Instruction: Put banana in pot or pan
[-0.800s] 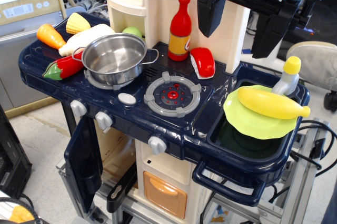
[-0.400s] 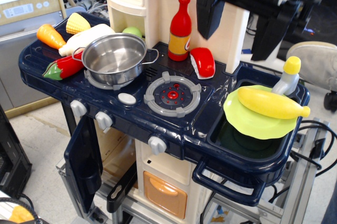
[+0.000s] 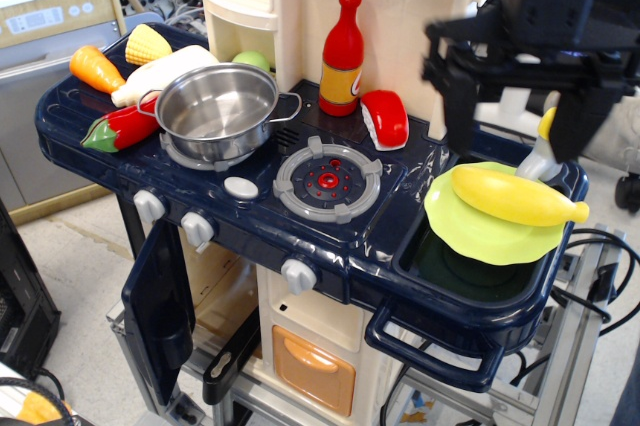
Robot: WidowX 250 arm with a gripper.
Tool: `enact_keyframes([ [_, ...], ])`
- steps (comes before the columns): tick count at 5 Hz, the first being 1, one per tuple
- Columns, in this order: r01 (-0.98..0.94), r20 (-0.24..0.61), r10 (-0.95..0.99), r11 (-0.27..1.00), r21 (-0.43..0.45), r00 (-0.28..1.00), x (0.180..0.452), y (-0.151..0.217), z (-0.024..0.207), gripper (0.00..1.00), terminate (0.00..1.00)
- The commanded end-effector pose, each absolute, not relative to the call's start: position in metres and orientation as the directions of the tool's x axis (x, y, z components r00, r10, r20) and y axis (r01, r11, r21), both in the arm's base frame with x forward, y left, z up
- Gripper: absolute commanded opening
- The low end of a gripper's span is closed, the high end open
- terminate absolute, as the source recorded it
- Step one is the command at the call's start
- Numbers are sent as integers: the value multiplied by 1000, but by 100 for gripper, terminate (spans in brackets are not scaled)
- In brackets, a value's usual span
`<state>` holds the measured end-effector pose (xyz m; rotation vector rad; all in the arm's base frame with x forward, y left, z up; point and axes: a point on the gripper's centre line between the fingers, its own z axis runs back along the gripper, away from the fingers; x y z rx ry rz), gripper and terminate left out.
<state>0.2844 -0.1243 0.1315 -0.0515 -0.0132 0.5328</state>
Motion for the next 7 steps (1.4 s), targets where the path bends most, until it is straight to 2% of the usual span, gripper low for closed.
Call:
enact_keyframes([
  [1, -731, 44, 751, 653, -197, 659, 318, -123, 123, 100, 0],
  [2, -733, 94, 770, 631, -254, 631, 333, -124, 112, 100, 0],
  [4, -810, 96, 829, 559, -177, 551, 350, -119, 90, 100, 0],
  [5, -823, 113, 840, 543, -166, 531, 358, -115, 77, 100, 0],
  [7, -841, 108, 858, 513, -170, 501, 352, -114, 57, 100, 0],
])
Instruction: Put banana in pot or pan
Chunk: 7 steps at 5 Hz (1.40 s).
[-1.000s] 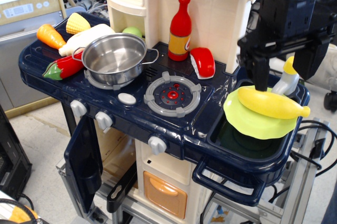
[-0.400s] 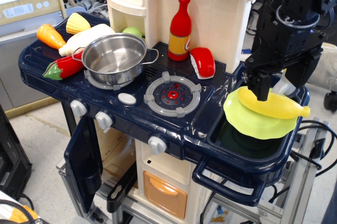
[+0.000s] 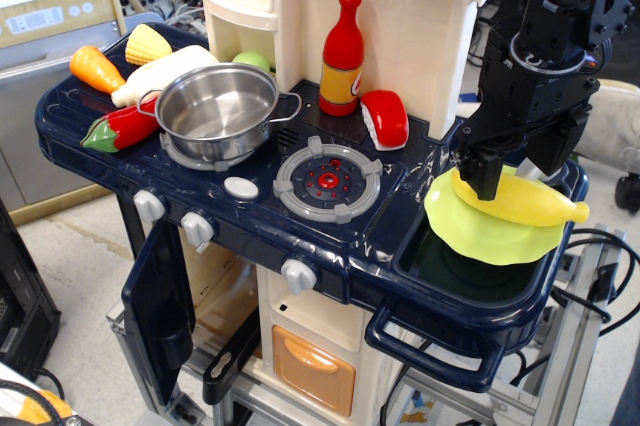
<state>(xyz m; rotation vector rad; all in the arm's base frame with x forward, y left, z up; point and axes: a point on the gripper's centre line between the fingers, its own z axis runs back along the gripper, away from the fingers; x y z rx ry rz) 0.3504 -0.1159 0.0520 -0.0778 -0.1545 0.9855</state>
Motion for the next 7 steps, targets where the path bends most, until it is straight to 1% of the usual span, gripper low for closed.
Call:
enact_keyframes([
  [1, -837, 96, 856, 516, -179, 508, 348, -112, 51, 100, 0],
  [3, -848, 89, 870, 493, -192, 485, 345, -115, 38, 100, 0],
  [4, -844, 85, 866, 500, -193, 493, 345, -114, 39, 0, 0],
  [5, -818, 154, 828, 558, -140, 539, 340, -98, 63, 0, 0],
  [6, -766, 208, 759, 640, -58, 617, 334, -57, 101, 0, 0],
  [7, -712, 245, 688, 702, 13, 682, 328, -21, 125, 0, 0],
])
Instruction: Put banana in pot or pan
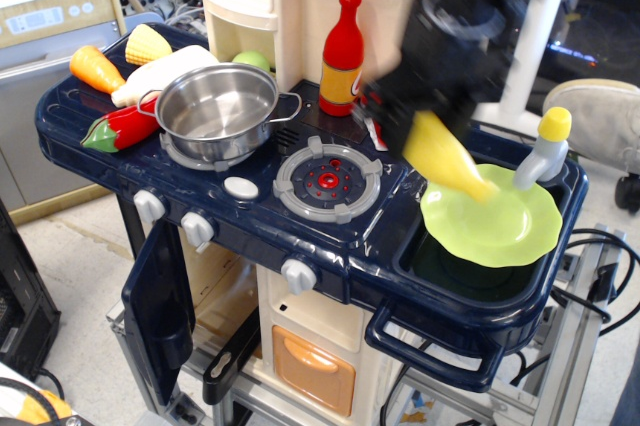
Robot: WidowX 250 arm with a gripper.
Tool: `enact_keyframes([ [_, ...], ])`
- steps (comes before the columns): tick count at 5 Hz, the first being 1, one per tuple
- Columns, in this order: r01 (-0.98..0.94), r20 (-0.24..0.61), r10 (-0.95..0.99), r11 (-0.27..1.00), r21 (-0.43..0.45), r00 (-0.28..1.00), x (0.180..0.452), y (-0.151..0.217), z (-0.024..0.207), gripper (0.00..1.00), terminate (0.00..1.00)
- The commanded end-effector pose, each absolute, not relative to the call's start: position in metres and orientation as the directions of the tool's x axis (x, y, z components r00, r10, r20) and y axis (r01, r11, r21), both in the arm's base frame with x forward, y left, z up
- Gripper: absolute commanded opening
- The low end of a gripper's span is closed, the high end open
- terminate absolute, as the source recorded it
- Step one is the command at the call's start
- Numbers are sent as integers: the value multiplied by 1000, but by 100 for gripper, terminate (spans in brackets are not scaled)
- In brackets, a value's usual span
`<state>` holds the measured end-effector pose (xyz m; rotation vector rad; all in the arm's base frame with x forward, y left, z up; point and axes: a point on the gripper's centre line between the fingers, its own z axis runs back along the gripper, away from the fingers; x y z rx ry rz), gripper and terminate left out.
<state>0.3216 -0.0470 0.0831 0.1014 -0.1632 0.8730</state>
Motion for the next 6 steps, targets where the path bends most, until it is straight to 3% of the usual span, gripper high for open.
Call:
enact_keyframes([
  [1, -642, 240, 614, 765, 55, 752, 324, 22, 135, 0, 0],
  [5, -506, 257, 479, 861, 48, 839, 309, 114, 127, 0, 0],
  [6, -492, 248, 470, 870, 34, 847, 322, 129, 123, 0, 100],
])
